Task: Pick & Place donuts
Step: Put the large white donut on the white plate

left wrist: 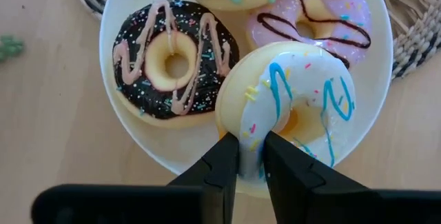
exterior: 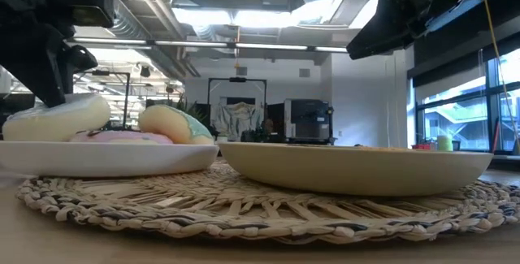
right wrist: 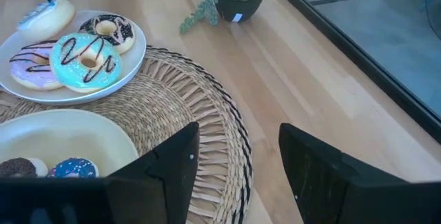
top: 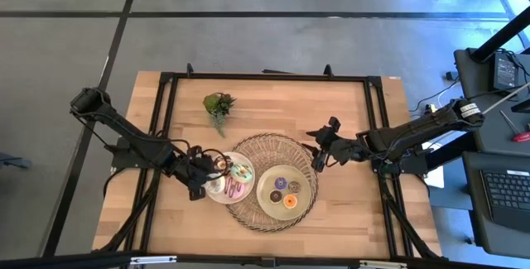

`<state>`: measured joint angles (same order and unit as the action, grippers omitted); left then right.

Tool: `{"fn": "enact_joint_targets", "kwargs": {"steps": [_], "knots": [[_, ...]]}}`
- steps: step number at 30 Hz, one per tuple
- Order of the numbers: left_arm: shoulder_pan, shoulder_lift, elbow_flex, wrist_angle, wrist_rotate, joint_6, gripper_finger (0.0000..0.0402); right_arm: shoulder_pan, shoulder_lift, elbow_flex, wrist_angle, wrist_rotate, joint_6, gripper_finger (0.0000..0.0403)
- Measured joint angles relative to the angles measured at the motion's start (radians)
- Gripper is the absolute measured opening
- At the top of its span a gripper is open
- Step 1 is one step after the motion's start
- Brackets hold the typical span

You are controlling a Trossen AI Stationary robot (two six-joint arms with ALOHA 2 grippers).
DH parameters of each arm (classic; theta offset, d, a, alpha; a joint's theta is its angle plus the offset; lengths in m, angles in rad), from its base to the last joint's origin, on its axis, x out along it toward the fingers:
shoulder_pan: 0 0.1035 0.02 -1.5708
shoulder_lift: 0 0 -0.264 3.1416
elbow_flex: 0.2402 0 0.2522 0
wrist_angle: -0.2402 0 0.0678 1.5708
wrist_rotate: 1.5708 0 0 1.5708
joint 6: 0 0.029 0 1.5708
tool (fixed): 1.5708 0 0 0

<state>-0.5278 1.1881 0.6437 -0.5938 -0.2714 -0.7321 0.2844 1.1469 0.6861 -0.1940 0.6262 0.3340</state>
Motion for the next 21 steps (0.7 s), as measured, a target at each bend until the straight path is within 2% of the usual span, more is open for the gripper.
{"fn": "enact_joint_targets", "kwargs": {"steps": [5,13,21], "knots": [[0.0,0.0,0.0,0.0,0.0,-0.013,0.0082,0.0,0.0,0.0,-0.001,-0.005,0.001,0.0202],[0.0,0.0,0.0,0.0,-0.004,-0.014,0.0111,0.0,0.0,0.0,-0.002,-0.096,-0.002,0.0202],[0.0,0.0,0.0,0.0,-0.051,-0.015,0.014,0.0,0.0,0.0,-0.004,-0.098,-0.002,0.0202]]}}
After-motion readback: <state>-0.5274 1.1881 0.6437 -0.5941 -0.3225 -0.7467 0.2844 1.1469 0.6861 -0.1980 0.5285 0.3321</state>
